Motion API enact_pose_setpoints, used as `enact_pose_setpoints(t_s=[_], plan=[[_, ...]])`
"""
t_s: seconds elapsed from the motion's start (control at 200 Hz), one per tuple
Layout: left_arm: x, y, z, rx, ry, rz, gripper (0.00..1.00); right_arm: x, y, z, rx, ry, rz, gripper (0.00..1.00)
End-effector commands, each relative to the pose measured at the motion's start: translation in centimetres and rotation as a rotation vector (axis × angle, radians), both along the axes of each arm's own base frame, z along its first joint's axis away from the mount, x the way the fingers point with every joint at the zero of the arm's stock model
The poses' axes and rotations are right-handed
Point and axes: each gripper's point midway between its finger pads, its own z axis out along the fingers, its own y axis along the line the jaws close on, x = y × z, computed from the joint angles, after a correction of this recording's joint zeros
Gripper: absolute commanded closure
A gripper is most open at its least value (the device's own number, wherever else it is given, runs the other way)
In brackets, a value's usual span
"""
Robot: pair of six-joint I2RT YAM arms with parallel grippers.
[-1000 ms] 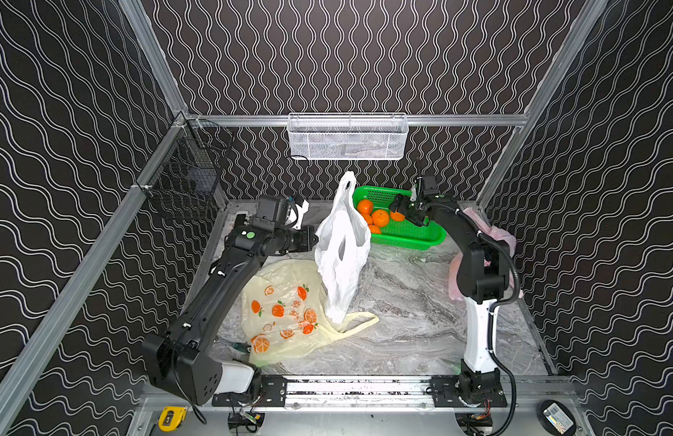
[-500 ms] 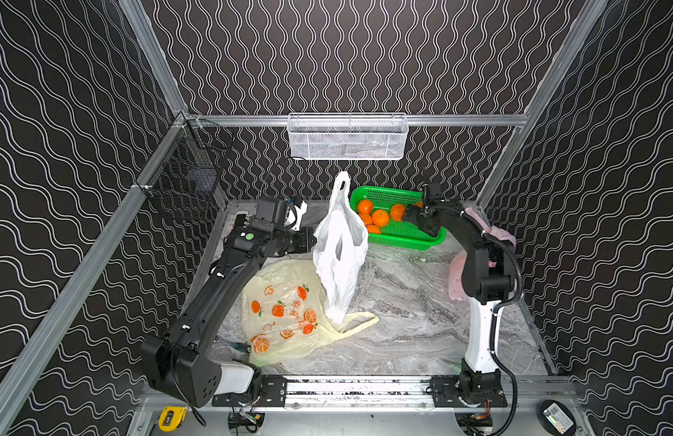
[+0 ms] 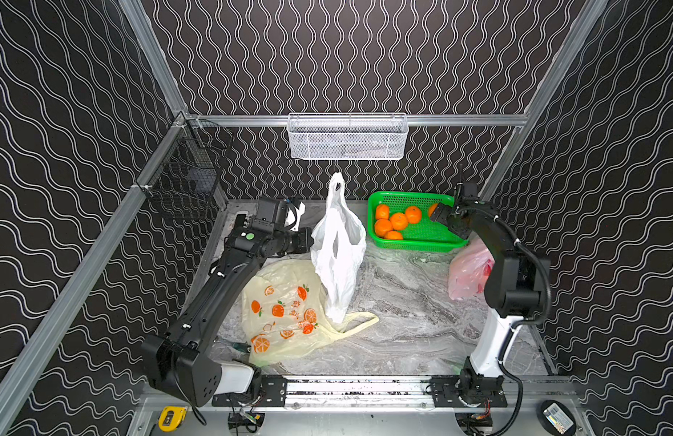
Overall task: Place the oranges into plastic bags & tie knots
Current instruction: Move the basket to the center of the board, then pick up the orange from the basket.
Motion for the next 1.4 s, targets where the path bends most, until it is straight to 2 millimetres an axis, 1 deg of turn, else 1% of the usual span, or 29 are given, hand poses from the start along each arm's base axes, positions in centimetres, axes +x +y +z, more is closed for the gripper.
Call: enact_pose_setpoints(t_s=[0.0,0.08,0.105,0.145,0.18,0.245,0.335,0.375,0.47,0.561,0.736,0.901,1.056,1.161,1.286,1.356,1.396], plan=[[0.7,-1.4,1.8,-0.067,-0.056,-0.061,1.0,1.7,6.5,1.9,0.103,-0.12,0.227,0.0],[0.8,-2.1,2.4,-0.104,-0.071,-0.084,1.0,2.3,8.9,0.7,0.052,-0.076,0.272,0.0],[0.8,-2.2,2.6,-0.114,-0.076,-0.089,1.0,2.5,9.2,0.3,0.037,-0.06,0.273,0.0],[0.8,-2.5,2.8,-0.128,-0.077,-0.097,1.0,3.0,9.8,0.2,0.03,-0.054,0.273,0.0],[0.8,-2.5,2.9,-0.133,-0.082,-0.099,1.0,3.3,10.1,-0.5,0.032,-0.036,0.269,0.0],[0.8,-2.5,2.8,-0.131,-0.079,-0.097,1.0,3.6,11.2,-1.4,0.048,-0.012,0.287,0.0],[0.7,-2.2,2.7,-0.116,-0.08,-0.09,1.0,3.2,12.6,-2.3,0.025,0.038,0.332,0.0],[0.8,-1.9,2.5,-0.099,-0.082,-0.075,1.0,2.7,13.3,-2.8,0.017,0.07,0.359,0.0],[1.1,-0.5,2.1,-0.033,-0.083,-0.013,1.0,1.6,14.1,-3.4,0.012,0.126,0.389,0.0],[1.1,-0.5,2.1,-0.026,-0.085,-0.017,1.0,0.7,14.7,-3.8,0.026,0.164,0.418,0.0],[1.1,-1.0,2.0,-0.055,-0.083,-0.03,1.0,0.1,14.9,-5.2,-0.022,0.248,0.437,0.0],[1.1,-1.0,1.5,-0.058,-0.068,-0.029,1.0,-0.5,15.2,-7.7,-0.055,0.338,0.457,0.0],[1.0,-0.9,1.5,-0.058,-0.067,-0.025,1.0,-1.1,14.6,-9.6,-0.09,0.402,0.446,0.0],[1.0,-1.0,1.3,-0.063,-0.062,-0.026,1.0,-1.3,14.4,-10.2,-0.093,0.427,0.448,0.0],[1.0,-1.1,1.0,-0.065,-0.055,-0.026,1.0,-1.2,14.1,-10.4,-0.109,0.423,0.434,0.13],[1.0,-1.1,1.0,-0.065,-0.055,-0.025,1.0,-1.2,14.2,-10.3,-0.103,0.419,0.434,0.22],[1.0,-1.1,1.1,-0.067,-0.057,-0.024,1.0,-1.2,14.2,-10.2,-0.101,0.416,0.434,0.25]])
